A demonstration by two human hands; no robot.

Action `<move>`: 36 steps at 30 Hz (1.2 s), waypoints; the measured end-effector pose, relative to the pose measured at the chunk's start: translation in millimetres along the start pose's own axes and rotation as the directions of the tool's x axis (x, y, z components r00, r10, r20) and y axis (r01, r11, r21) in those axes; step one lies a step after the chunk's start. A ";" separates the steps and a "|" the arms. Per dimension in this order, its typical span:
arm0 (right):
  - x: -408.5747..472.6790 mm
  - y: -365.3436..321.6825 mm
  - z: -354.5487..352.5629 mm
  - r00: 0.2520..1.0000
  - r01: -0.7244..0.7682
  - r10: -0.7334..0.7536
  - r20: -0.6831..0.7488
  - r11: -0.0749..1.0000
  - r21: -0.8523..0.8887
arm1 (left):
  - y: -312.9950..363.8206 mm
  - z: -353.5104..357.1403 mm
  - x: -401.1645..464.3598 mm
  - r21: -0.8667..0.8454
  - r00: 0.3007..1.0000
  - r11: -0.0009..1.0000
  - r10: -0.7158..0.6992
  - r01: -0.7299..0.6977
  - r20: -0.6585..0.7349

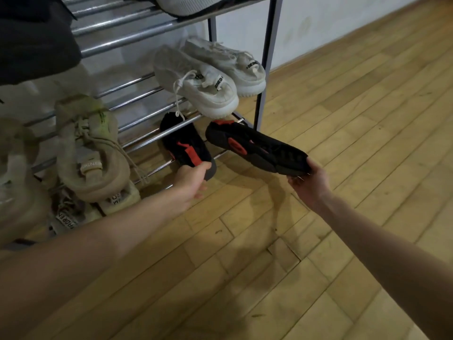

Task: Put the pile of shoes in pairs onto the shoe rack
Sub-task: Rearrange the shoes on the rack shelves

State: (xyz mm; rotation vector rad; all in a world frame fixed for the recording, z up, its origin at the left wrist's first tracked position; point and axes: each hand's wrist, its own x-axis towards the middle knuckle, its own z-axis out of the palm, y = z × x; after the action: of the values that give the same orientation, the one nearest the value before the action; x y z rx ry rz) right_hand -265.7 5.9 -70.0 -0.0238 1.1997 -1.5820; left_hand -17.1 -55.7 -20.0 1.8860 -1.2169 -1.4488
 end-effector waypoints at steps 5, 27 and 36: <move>-5.2 -12.2 -19.7 0.997 0.019 -0.025 -0.078 0.997 -0.079 | 7.1 -2.3 -19.0 -0.129 0.968 0.979 -0.124 0.155 0.218; -29.1 11.2 67.6 0.940 0.050 0.147 0.307 0.834 -0.549 | -15.5 -33.0 -63.5 -0.415 0.692 0.758 -0.066 0.503 0.719; -40.1 30.1 84.7 0.942 0.216 0.021 0.335 0.726 -0.653 | -14.1 -19.4 -45.7 -0.156 0.730 0.942 -0.119 0.298 0.673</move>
State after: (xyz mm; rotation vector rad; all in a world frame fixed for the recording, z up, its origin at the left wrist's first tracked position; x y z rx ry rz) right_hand -180.0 -17.4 -27.8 -0.8172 1.4685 -1.0746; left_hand 3.7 -12.4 -0.9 1.3955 -1.0253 -2.4075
